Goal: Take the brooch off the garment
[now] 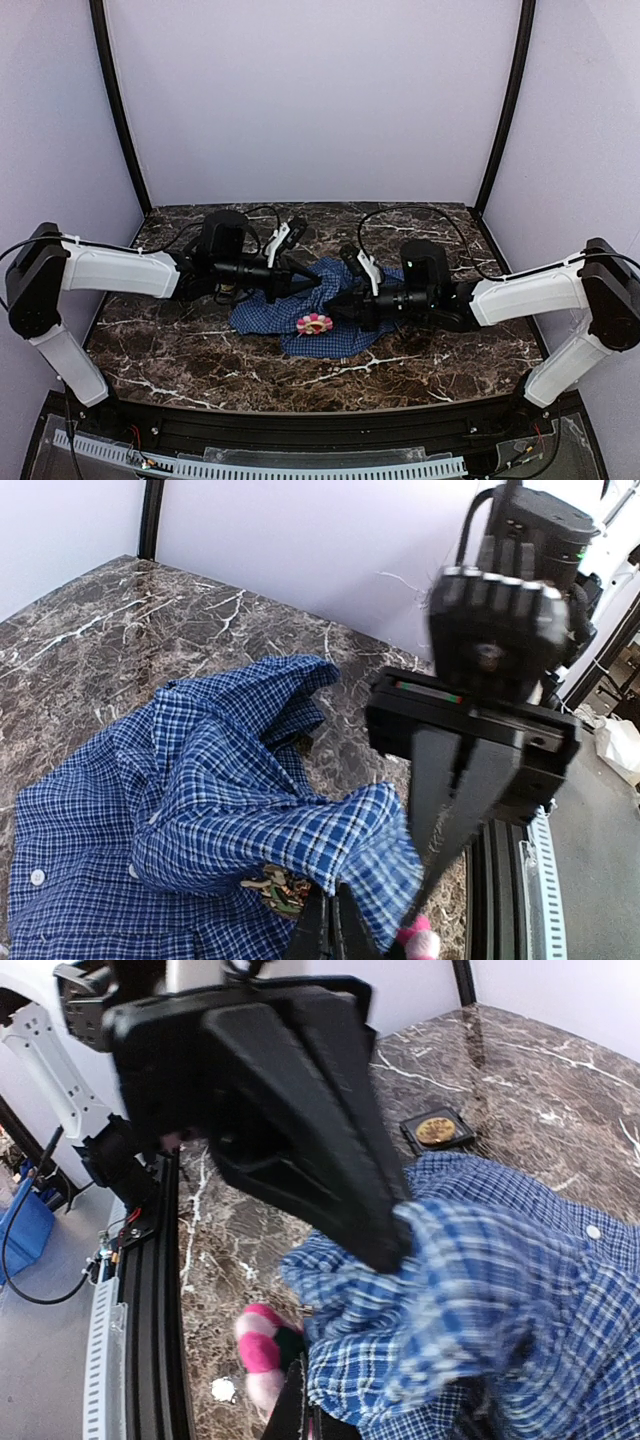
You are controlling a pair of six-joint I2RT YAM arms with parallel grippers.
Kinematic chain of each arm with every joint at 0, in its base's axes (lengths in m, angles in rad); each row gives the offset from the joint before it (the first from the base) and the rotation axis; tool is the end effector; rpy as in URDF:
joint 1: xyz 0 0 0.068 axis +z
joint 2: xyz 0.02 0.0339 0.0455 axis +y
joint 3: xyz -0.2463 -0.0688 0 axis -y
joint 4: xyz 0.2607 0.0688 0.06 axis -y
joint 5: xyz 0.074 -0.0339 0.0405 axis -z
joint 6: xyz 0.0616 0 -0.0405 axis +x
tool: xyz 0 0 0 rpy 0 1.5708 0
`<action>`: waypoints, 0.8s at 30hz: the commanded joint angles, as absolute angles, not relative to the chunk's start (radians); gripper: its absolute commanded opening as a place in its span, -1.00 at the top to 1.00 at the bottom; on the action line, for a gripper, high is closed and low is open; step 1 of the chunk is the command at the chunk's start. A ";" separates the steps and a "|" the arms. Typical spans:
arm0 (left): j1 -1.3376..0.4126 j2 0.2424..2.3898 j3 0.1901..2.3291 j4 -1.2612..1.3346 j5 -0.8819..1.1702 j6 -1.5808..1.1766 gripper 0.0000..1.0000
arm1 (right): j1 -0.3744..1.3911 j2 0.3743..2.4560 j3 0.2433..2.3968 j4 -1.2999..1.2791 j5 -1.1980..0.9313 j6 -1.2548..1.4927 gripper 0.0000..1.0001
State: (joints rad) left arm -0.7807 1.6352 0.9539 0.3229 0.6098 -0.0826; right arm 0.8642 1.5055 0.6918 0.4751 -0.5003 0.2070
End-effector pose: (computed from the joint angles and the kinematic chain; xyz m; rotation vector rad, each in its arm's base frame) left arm 0.2542 -0.3015 0.1980 1.0897 1.7232 -1.1472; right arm 0.2031 0.2834 0.1685 -0.9981 1.7947 1.1742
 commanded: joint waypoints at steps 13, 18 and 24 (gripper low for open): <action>-0.767 1.610 0.947 0.362 0.435 -0.023 -0.49 | 0.919 1.467 0.704 0.600 -0.369 0.319 1.00; -0.768 1.474 0.836 0.346 0.182 -0.007 -0.88 | 0.920 1.470 0.744 0.563 -0.290 0.348 1.00; -0.793 1.353 0.758 0.325 0.212 0.092 -0.93 | 0.919 1.499 0.804 0.538 -0.219 0.385 1.00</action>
